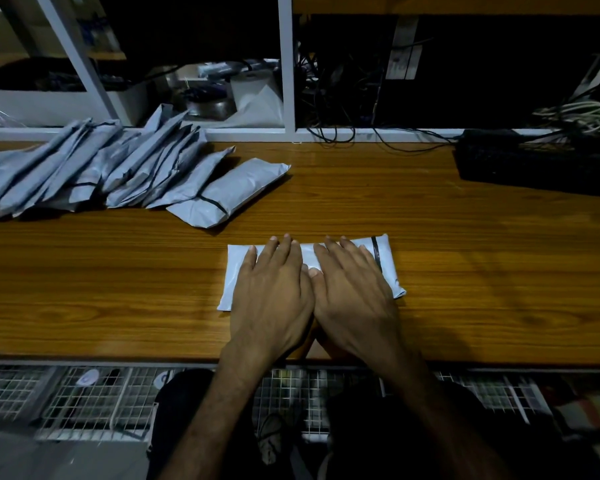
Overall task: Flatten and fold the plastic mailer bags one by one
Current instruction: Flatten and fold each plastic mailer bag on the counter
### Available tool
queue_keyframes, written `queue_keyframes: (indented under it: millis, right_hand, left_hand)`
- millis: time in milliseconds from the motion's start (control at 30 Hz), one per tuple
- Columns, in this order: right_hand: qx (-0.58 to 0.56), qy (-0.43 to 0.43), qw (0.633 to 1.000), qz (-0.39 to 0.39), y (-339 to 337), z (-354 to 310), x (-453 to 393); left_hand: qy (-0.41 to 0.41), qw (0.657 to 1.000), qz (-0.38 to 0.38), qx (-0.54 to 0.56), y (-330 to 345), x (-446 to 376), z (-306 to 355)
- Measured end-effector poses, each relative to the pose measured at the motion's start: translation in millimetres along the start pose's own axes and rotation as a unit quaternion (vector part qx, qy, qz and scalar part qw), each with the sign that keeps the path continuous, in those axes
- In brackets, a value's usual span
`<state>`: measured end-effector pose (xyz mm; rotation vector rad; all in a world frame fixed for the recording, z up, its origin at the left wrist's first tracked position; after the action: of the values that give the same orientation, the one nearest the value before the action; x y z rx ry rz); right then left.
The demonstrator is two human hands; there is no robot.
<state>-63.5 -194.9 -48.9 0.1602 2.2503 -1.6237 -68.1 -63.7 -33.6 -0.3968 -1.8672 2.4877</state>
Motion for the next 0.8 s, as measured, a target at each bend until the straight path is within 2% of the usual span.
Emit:
queue_keyframes:
  millis: [233, 567, 800]
  right_hand:
    - [0.002, 0.019, 1.0, -0.004, 2.0, 0.9, -0.8]
    - [0.004, 0.044, 0.998, 0.038, 2.9, 0.6, 1.2]
    - [0.038, 0.059, 0.997, 0.033, 2.7, 1.4, 2.7]
  left_hand:
    - [-0.03, 0.999, -0.009, -0.013, -0.9, 0.7, -0.1]
    - [-0.059, 0.997, -0.01, -0.042, -3.1, 3.5, 0.5]
    - [-0.095, 0.995, -0.016, -0.041, -3.2, 4.3, -0.4]
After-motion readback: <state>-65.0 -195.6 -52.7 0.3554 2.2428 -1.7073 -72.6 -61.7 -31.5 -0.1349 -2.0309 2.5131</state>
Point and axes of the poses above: each hand's wrist, its own x-axis away from the middle knuckle, its own y-axis out of the palm, z = x × y, the point moved 1 cm from there along -x, towards the middle knuckle, and after that the axes turned 3 degrees about x, right-handed, at the moved point
